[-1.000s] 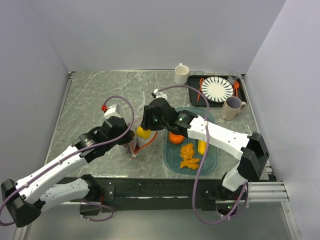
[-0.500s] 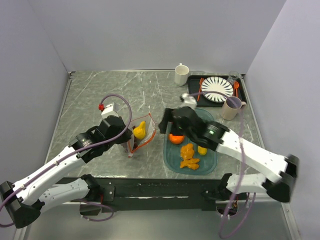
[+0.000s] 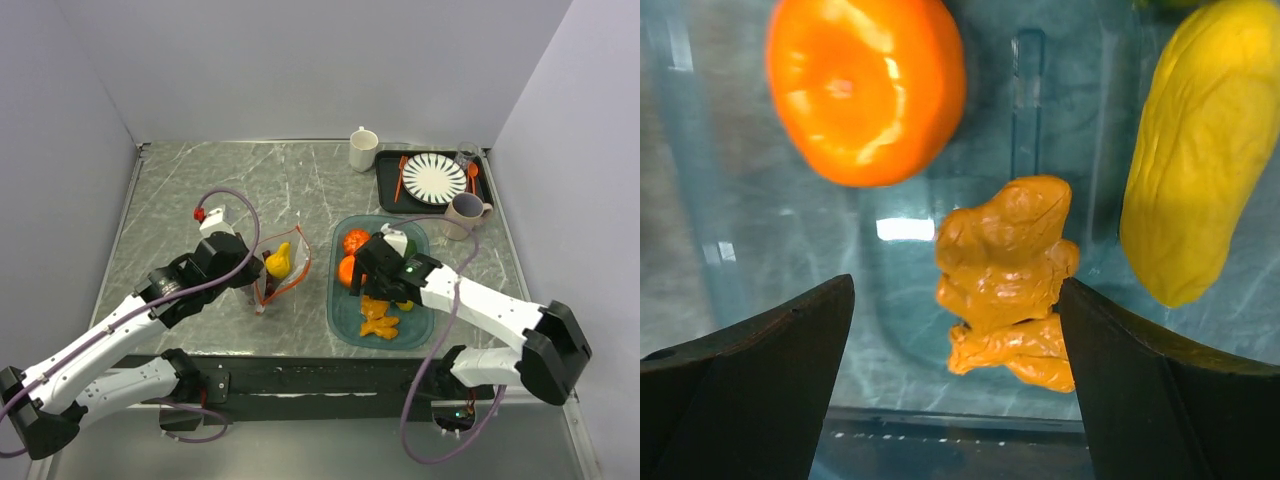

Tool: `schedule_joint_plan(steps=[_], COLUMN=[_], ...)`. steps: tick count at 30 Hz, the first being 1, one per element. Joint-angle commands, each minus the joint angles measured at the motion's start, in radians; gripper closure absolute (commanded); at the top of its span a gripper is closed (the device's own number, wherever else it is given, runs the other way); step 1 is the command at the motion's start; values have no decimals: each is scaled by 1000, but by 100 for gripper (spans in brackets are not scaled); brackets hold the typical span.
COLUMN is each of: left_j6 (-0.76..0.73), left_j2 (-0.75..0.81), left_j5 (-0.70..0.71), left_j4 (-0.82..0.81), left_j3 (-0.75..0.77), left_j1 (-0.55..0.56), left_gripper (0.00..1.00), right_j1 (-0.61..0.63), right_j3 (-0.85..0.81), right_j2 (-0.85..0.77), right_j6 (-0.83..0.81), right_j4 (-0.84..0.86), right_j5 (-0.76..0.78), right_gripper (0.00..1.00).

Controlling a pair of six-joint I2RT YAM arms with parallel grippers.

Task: Place the food in the zip-top bag and seal the zipper
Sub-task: Pick up the fake vegetable from the bin.

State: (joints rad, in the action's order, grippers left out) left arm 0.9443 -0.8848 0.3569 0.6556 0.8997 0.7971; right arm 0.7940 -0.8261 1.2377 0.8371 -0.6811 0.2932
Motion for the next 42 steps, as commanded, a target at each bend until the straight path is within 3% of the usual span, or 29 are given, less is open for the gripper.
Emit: schedule_joint_plan(steps=[1, 11, 14, 21, 26, 29, 34, 39, 42], left_j6=[-12, -15, -21, -27, -21, -16, -15, -9, -10], left_j2=[12, 4, -2, -11, -20, -14, -3, -3, -11], left_j5=[7, 7, 14, 19, 13, 16, 20, 5, -7], left_j4=[-31, -33, -19, -24, -28, -27, -19, -39, -42], left_j3=[1, -5, 4, 7, 1, -2, -4, -13, -13], left_j1=[-4, -4, -4, -4, -4, -4, -4, -6, -6], left_gripper=[99, 99, 99, 99, 99, 99, 99, 99, 99], right_j1=[8, 109, 129, 140, 142, 143, 128, 48, 5], right_j3=[2, -131, -154, -140, -160, -186, -170, -70, -48], right_j2=[63, 310, 371, 367, 292, 247, 140, 111, 152], right_j6=[17, 109, 149, 157, 125, 111, 70, -18, -58], right_j4=[28, -113, -155, -163, -166, -178, -95, 124, 201], right_j5=[3, 164, 213, 236, 233, 225, 150, -52, -144], right_gripper=[11, 18, 25, 51, 83, 91, 90, 76, 74])
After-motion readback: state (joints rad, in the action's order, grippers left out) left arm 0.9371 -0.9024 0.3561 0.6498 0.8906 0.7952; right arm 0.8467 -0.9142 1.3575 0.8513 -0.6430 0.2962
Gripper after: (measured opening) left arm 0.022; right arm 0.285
